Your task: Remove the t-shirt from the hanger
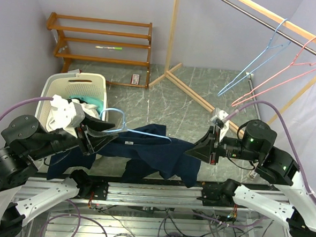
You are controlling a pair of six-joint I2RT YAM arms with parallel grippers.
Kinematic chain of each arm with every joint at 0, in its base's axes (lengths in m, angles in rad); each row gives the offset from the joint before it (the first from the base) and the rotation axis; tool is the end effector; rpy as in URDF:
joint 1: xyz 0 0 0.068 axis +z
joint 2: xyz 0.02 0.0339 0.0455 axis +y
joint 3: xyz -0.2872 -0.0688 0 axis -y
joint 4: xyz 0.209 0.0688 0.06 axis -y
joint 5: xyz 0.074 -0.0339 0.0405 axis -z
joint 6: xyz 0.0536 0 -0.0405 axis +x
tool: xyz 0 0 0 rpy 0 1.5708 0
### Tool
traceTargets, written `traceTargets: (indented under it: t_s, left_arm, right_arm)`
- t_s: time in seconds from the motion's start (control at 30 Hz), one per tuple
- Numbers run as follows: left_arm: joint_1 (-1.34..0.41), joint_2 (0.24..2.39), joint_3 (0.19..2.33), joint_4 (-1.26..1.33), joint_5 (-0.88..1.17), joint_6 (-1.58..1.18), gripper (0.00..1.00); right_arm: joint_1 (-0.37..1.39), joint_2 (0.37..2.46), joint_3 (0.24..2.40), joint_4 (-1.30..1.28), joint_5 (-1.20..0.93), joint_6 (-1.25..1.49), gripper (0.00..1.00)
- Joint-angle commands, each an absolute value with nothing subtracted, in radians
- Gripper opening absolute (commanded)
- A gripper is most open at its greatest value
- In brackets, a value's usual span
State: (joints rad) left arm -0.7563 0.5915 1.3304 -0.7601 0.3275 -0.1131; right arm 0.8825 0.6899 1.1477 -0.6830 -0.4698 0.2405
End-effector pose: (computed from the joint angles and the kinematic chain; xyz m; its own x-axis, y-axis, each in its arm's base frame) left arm 0.0030 -0.0265 0.4561 -0.1151 -0.0384 -0.9926 0.8763 0.4667 -0.1196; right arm 0.0309 0.0758 0.4153 -0.3686 -0.1138 -0.9226 -0.9073 0.2602 0.3304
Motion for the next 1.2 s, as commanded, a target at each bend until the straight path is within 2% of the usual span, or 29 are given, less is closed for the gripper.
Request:
traceTargets:
  t_s: [0.0,0.1,0.23,0.37,0.63,0.7,0.77,0.8,0.93,0.97,1.03,1.17]
  left_arm:
    - [-0.755,0.577,1.347,-0.703,0.34,-0.136,0.07]
    - [-0.756,0.561,1.361,-0.718,0.317,-0.135,0.07]
    - [-0.756,0.535,1.393,-0.746,0.28,-0.135,0.07]
    - [-0.756,0.5,1.422,-0.759,0.242,-0.14,0.07]
    - [-0.756,0.478,1.438,-0.758,0.2,-0.152,0.07]
    - [-0.756,0.482,1.428,-0.752,0.204,-0.159,0.07]
    - [-0.756,0.501,1.425,-0.764,0.218,-0.154,0.07]
    - [-0.756,0.508,1.422,-0.766,0.226,-0.154,0.07]
    - [-0.756,0.51,1.399,-0.738,0.251,-0.167,0.07]
    - [-0.756,0.51,1.397,-0.733,0.257,-0.171,0.07]
    - [-0.756,0.516,1.393,-0.725,0.271,-0.175,0.07]
    - [-0.756,0.54,1.387,-0.705,0.319,-0.183,0.07]
  right_arm:
    - [0.879,0.67,1.141,-0.643,-0.43,0.275,0.0]
    - [0.878,0.65,1.176,-0.733,-0.169,0.34,0.0]
    - [0.879,0.652,1.254,-0.977,0.292,0.48,0.0]
    - [0.879,0.632,1.266,-1.151,0.524,0.592,0.0]
    - [0.879,0.631,1.201,-1.153,0.411,0.572,0.0]
    - [0.879,0.621,1.18,-1.084,0.297,0.499,0.0]
    - [0.879,0.603,1.165,-0.972,0.071,0.417,0.0]
    - [0.879,0.593,1.166,-0.92,-0.037,0.385,0.08]
    - [0.879,0.545,1.19,-0.765,-0.328,0.316,0.66]
    - [0.878,0.536,1.193,-0.737,-0.372,0.301,0.73]
    - [0.878,0.528,1.183,-0.683,-0.435,0.278,0.79]
    - [0.877,0.556,1.15,-0.625,-0.486,0.231,0.82]
